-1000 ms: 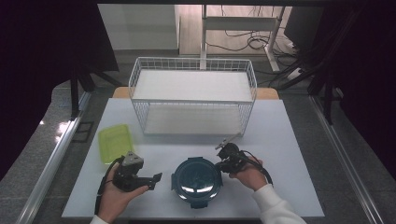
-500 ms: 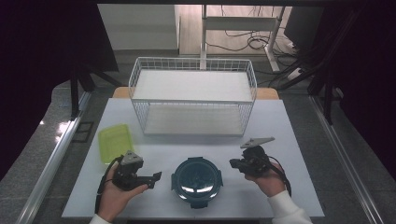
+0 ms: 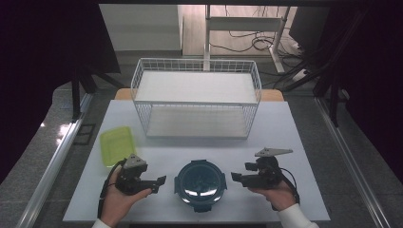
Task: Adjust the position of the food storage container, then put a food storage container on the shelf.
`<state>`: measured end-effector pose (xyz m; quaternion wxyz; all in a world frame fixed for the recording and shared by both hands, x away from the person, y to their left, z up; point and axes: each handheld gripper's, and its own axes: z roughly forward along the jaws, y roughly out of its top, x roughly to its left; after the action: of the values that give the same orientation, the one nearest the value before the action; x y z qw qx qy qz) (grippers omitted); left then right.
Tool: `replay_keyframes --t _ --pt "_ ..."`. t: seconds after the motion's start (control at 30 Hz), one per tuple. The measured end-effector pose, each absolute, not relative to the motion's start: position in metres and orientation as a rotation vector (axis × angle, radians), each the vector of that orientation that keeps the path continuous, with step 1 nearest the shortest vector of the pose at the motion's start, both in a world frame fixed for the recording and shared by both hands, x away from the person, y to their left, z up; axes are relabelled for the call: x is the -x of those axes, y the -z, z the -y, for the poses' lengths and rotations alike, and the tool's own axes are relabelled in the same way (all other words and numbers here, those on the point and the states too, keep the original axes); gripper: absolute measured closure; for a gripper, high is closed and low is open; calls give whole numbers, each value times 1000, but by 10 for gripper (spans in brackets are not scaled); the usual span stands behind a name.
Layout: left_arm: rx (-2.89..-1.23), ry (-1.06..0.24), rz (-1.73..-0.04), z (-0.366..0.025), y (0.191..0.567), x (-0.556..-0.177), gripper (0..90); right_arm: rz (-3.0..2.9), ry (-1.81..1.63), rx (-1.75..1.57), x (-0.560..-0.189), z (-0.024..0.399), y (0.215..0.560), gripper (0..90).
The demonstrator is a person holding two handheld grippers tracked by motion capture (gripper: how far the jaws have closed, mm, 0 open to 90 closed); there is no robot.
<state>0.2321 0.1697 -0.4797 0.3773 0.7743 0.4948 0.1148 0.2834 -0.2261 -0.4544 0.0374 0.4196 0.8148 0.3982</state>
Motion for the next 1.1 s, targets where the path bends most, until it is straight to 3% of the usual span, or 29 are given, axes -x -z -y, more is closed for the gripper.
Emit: replay_keyframes --t 0.27,0.3,0.37,0.77,1.1 --pt "-1950 -273 -1273 -169 478 -234 155 -2531 -1280 -1326 -282 224 461 179" --pt "-1934 -280 -1284 -169 478 -234 106 -2527 -1288 -1342 -282 223 462 178" --pt "-1903 -286 -1294 -169 475 -233 95 -2530 -1308 -1356 -281 222 463 177" --pt "-1890 -160 -1303 -154 479 -233 92 -2573 -1349 -1443 -276 214 469 163" --pt "-1820 75 -1312 -141 489 -239 77 -2616 -1371 -1522 -279 205 480 122"
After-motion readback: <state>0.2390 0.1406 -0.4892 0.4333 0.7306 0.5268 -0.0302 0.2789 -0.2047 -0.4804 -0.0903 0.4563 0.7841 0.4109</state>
